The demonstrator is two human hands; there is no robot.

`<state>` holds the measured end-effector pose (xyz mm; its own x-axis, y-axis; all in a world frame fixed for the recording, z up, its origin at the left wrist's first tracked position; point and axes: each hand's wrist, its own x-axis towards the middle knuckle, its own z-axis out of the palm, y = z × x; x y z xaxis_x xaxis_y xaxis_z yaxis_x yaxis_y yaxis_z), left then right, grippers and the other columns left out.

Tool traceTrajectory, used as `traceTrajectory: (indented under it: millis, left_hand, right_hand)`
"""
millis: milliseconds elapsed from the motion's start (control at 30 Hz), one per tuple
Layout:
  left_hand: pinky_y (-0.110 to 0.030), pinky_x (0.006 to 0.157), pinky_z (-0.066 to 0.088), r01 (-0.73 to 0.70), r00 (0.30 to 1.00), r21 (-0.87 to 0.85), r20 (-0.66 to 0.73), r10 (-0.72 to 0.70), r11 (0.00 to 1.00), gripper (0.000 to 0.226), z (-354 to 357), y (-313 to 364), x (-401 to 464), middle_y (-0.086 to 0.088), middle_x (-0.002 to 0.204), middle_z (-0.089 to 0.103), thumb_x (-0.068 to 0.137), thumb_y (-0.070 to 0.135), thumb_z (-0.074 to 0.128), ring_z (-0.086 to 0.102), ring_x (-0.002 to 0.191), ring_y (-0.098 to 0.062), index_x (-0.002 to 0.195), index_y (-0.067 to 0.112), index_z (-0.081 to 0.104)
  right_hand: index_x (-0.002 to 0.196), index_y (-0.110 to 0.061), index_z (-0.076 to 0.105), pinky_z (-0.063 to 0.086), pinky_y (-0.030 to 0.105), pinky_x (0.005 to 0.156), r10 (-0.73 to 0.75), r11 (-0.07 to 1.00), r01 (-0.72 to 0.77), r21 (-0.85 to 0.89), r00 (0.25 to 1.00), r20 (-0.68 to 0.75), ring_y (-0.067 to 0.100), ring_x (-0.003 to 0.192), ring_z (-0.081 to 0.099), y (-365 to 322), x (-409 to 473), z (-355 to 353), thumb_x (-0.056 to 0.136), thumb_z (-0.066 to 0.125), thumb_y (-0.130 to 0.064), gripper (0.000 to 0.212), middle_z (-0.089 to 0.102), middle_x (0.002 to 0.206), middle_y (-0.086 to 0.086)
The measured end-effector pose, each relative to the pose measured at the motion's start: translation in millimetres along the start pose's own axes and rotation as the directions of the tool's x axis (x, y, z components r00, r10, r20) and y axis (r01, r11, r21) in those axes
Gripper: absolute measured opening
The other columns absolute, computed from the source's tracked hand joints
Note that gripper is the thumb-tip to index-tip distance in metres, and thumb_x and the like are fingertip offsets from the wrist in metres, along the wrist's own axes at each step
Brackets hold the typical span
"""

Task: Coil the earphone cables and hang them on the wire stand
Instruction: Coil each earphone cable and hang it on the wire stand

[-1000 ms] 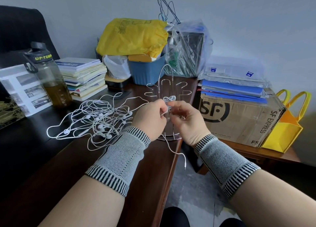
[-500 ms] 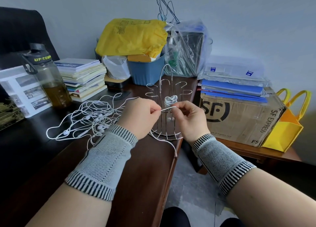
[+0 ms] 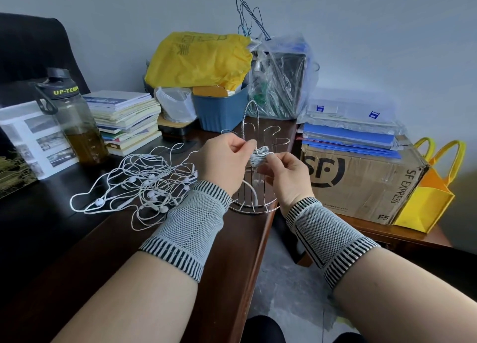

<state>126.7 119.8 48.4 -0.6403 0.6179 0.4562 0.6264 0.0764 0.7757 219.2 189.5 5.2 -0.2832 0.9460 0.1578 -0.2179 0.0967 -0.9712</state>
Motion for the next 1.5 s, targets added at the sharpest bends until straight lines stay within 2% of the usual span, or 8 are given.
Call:
traceTrajectory:
  millis: [333,467,700,867,1000,1133,1333,1500]
  left_hand:
    - [-0.034,0.066,0.056,-0.083,0.996,-0.004,-0.038,0.082,0.997,0.028,-1,8,9,0.01,0.06,0.065,0.088,0.038,0.067,0.063,0.062,-0.013,0.063,0.027,0.062]
    - [-0.031,0.063,0.053,0.018,1.0,0.201,-0.001,-0.018,0.979,0.041,0,5,9,0.001,0.064,0.07,0.093,0.04,0.057,0.064,0.064,-0.018,0.064,0.015,0.072]
    - [-0.038,0.069,0.056,0.023,0.997,0.344,0.059,-0.046,0.939,0.05,8,-5,7,-0.002,0.068,0.071,0.096,0.042,0.045,0.066,0.07,-0.023,0.062,0.011,0.066]
    - [-0.044,0.075,0.058,0.039,0.992,0.152,0.115,-0.057,0.988,0.044,14,-19,2,-0.003,0.073,0.072,0.085,0.039,0.034,0.071,0.074,-0.024,0.062,0.01,0.058]
    - [-0.048,0.078,0.059,0.16,0.972,-0.072,0.185,-0.145,0.984,0.035,12,-23,-8,0.002,0.08,0.074,0.092,0.02,0.042,0.073,0.08,-0.014,0.078,-0.008,0.06]
    - [-0.055,0.079,0.057,0.115,0.98,-0.08,0.172,-0.1,0.99,0.058,10,-34,-13,-0.009,0.086,0.074,0.066,0.052,0.04,0.07,0.088,-0.033,0.072,-0.002,0.06]
    - [-0.034,0.062,0.049,0.002,0.975,0.05,0.224,-0.013,0.999,0.038,4,-25,-21,-0.015,0.079,0.07,0.095,0.031,0.054,0.06,0.067,-0.026,0.078,-0.002,0.063]
    - [-0.028,0.081,0.048,-0.113,0.955,0.135,0.287,0.07,0.984,0.014,3,-20,-29,0.006,0.106,0.07,0.095,0.024,0.057,0.063,0.086,-0.014,0.088,0.016,0.066]
  right_hand:
    - [0.072,-0.012,0.061,0.048,0.02,0.049,-0.002,1.0,0.003,-0.03,1.0,0.019,0.012,0.06,0.062,-2,0,1,0.094,0.056,-0.019,0.024,0.066,0.066,0.002]
    - [0.058,-0.018,0.061,0.053,0.039,0.068,0.027,0.995,-0.028,-0.1,1.0,-0.012,0.024,0.066,0.063,0,7,2,0.09,0.056,-0.027,0.033,0.068,0.062,0.003]
    - [0.057,-0.016,0.056,0.046,0.03,0.06,0.146,0.979,-0.146,-0.144,0.989,-0.017,0.022,0.065,0.059,-9,15,2,0.09,0.052,-0.026,0.035,0.062,0.055,0.0]
    - [0.057,-0.015,0.056,0.046,0.03,0.057,0.163,0.972,-0.163,-0.171,0.986,-0.017,0.024,0.066,0.062,-13,19,1,0.091,0.053,-0.026,0.037,0.06,0.054,0.0]
    - [0.055,-0.015,0.057,0.045,0.027,0.054,0.169,0.975,-0.171,-0.143,0.985,-0.022,0.023,0.065,0.061,-11,20,0,0.09,0.056,-0.026,0.036,0.061,0.053,-0.001]
    - [0.062,-0.011,0.061,0.045,0.022,0.05,0.162,0.987,-0.162,0.005,0.987,0.025,0.018,0.06,0.06,-10,11,-4,0.087,0.057,-0.014,0.026,0.063,0.058,0.004]
    - [0.063,-0.019,0.061,0.049,0.026,0.061,0.024,0.999,-0.02,-0.048,0.996,0.081,0.018,0.067,0.058,1,2,-14,0.076,0.066,-0.001,0.023,0.065,0.073,0.008]
    - [0.074,-0.018,0.059,0.048,0.018,0.063,-0.157,0.968,0.175,-0.178,0.981,0.111,0.001,0.059,0.056,4,-2,-15,0.081,0.063,0.005,0.024,0.061,0.071,-0.004]
